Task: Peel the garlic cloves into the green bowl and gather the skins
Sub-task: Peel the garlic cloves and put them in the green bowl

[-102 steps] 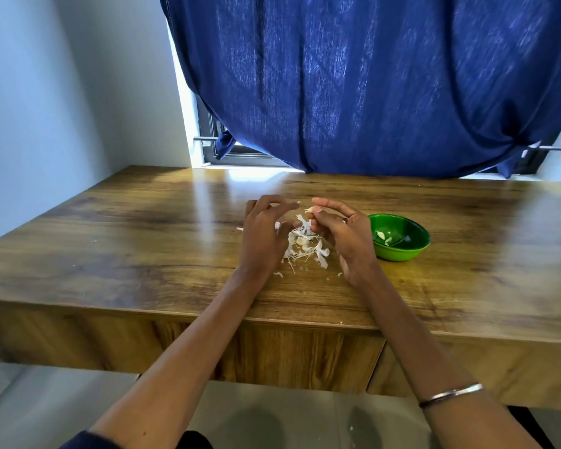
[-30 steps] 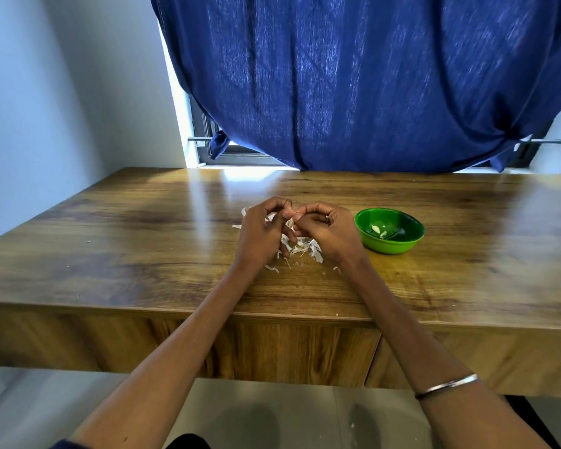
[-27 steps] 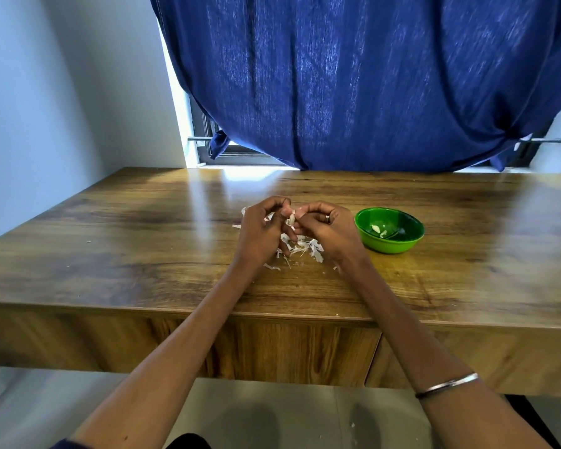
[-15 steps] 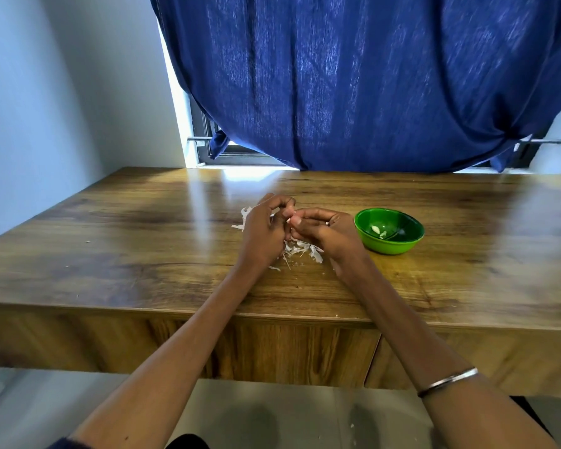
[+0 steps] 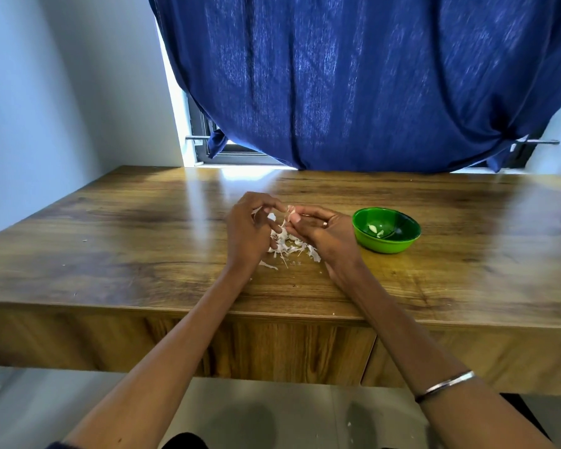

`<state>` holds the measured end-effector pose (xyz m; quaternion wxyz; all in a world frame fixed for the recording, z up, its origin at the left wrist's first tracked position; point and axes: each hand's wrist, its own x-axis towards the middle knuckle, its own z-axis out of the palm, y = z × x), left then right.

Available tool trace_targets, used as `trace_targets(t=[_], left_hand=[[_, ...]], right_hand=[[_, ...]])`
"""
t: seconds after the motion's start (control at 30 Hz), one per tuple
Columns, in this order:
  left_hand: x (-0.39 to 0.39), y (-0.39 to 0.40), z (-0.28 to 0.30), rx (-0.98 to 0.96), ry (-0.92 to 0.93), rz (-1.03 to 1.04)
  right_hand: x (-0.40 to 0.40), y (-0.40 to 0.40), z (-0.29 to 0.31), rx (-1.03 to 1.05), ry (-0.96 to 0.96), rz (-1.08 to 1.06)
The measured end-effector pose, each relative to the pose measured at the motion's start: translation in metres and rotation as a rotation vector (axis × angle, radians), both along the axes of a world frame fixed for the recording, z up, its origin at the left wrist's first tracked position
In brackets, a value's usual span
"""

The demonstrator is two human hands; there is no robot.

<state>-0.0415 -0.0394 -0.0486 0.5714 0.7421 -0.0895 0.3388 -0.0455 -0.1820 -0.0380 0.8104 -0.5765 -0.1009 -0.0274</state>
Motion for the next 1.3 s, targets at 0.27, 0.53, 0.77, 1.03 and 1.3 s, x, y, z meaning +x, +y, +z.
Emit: trace_targets(t=[0.27,0.53,0.77,1.03,1.3], left_hand=[[-0.011,-0.01,0.008,0.015,0.058,-0.102],[-0.013,-0.01,0.011,-0.029,0.149,-0.076],[-0.012,-0.009,0.009,0.03,0.105,-0.007],[-0.009,-0.009,0.007,-0.001,0.117,-0.045],[-0.011,-0.011,0.006,0.002,0.116,-0.058]], right_hand=[[0.003,-0.002,-0.002,-0.029,-0.053,-0.082],[0.003,-0.003,0.0,-0.001,-0.007,-0.073],[0.004,-0.002,-0.003,-0.132,-0.111,-0.145],[0.002,-0.003,-0.002,-0.151,-0.111,-0.133],[0.002,-0.005,-0.002,-0.193,-0.146,-0.172]])
